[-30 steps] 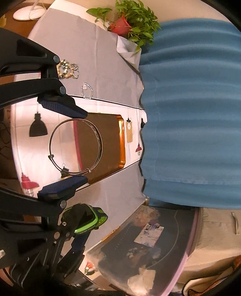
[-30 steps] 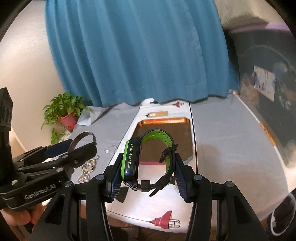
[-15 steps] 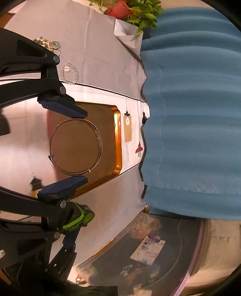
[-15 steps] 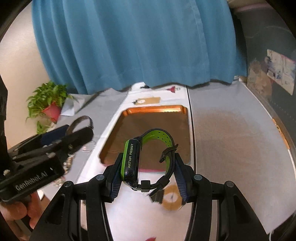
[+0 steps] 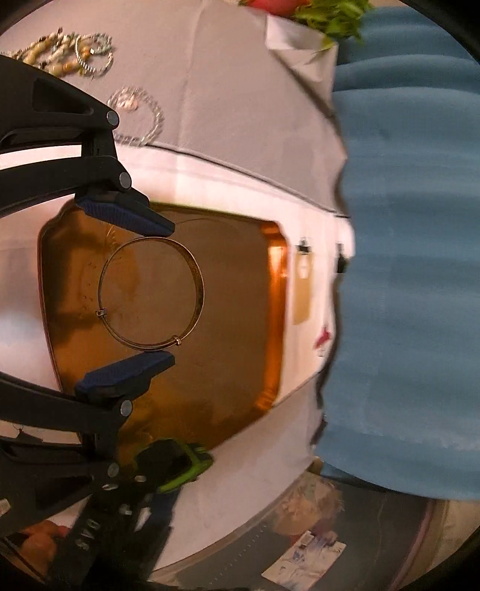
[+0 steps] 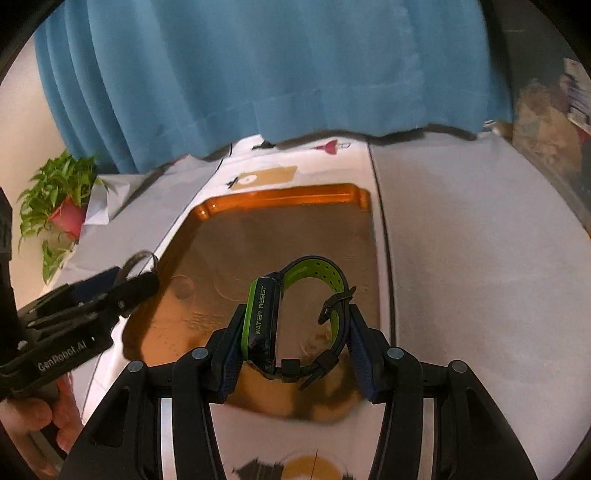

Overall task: Organize jewelry
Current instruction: 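Carry the bangle in the left gripper and watch in the right gripper over the orange tray, then lower and open the left gripper on the bangle while the right gripper releases the watch, then move both grippers back over the pile of beaded bracelets, then grasp the beige wooden bead bracelet with the right gripper and lift it, then grasp the black-and-white bead bracelet with the left gripper while the right gripper holds its bracelet, then carry both bead bracelets over the orange tray with both grippers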

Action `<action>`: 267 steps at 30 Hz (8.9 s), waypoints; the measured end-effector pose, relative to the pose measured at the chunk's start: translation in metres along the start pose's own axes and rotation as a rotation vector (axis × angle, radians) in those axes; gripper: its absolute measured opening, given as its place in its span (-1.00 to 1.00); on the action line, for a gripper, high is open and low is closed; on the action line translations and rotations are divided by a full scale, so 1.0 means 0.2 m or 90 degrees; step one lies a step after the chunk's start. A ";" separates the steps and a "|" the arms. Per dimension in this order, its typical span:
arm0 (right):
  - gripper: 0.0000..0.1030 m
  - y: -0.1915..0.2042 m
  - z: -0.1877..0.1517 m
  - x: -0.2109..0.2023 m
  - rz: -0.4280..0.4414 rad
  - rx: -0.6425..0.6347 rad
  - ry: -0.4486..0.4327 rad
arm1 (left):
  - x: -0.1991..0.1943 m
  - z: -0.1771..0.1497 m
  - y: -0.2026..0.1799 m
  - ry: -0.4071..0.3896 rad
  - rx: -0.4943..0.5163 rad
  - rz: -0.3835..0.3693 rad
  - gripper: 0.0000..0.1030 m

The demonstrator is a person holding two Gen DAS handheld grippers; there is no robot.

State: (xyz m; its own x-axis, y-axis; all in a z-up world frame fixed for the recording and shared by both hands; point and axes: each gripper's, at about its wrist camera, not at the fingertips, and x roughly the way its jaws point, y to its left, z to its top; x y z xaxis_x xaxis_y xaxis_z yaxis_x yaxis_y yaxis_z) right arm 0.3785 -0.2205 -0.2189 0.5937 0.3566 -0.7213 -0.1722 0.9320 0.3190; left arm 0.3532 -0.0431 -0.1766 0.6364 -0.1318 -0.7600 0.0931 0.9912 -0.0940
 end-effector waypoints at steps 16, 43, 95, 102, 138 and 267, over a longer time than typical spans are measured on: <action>0.00 0.08 0.01 0.20 0.001 -0.036 0.029 | 0.25 0.04 0.01 0.057 0.013 0.018 0.15; 0.96 0.11 -0.02 -0.02 -0.022 -0.038 -0.014 | 0.02 -0.01 0.06 0.001 -0.032 0.087 0.90; 0.10 1.06 -0.54 -0.62 0.151 -0.195 -0.065 | -0.99 -0.53 1.15 -0.078 -0.042 0.014 -0.51; -0.32 1.27 -0.55 -0.17 0.215 -0.197 0.045 | -0.61 -0.63 1.19 0.010 -0.094 -0.050 -0.63; -0.76 1.28 -0.48 0.23 0.092 -0.216 0.125 | -0.70 -0.60 1.32 -0.049 -0.178 -0.032 -0.91; -0.75 0.29 -0.07 -0.43 0.069 -0.076 -0.071 | -0.51 -0.02 -0.04 -0.133 0.040 -0.215 -0.89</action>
State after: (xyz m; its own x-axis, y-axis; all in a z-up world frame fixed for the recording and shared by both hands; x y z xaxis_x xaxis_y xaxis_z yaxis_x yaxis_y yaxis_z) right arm 0.3065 -0.1954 -0.1473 0.6486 0.4518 -0.6125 -0.3282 0.8921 0.3105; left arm 0.2852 -0.0369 -0.1009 0.7038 -0.4552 -0.5454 0.3652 0.8904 -0.2718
